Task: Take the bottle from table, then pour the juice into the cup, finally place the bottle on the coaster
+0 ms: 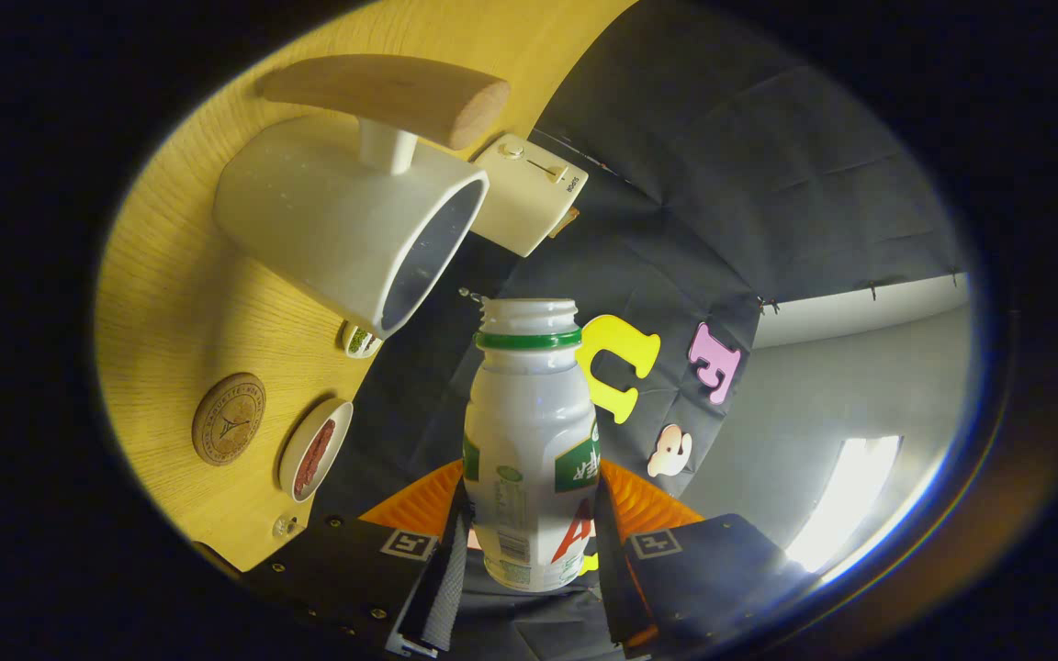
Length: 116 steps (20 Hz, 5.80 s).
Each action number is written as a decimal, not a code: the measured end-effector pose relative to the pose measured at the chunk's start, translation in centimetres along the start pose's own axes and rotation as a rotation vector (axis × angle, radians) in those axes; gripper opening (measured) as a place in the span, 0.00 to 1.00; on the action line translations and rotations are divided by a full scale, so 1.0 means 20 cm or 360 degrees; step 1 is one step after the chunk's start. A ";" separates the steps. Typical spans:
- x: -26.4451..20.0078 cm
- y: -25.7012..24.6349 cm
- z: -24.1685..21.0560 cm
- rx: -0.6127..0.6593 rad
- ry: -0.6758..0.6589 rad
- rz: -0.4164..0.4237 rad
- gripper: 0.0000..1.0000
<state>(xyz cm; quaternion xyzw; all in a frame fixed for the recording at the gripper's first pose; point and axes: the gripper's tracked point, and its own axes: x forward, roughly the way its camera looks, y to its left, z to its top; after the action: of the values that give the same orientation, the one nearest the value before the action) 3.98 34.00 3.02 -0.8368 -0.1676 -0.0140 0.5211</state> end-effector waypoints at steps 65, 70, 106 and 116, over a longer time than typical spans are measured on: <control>-0.04 0.33 -0.11 0.1762 0.0138 0.0594 0.62; 0.00 0.38 -0.12 0.2266 0.0189 0.0696 0.62; 0.06 0.69 -0.16 0.3302 0.0341 0.0721 0.64; 0.06 0.61 -0.20 0.3312 0.0281 0.0572 0.98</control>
<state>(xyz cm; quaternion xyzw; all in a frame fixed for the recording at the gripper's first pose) 9.26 25.91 -5.51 0.0132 0.0677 0.1528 0.9858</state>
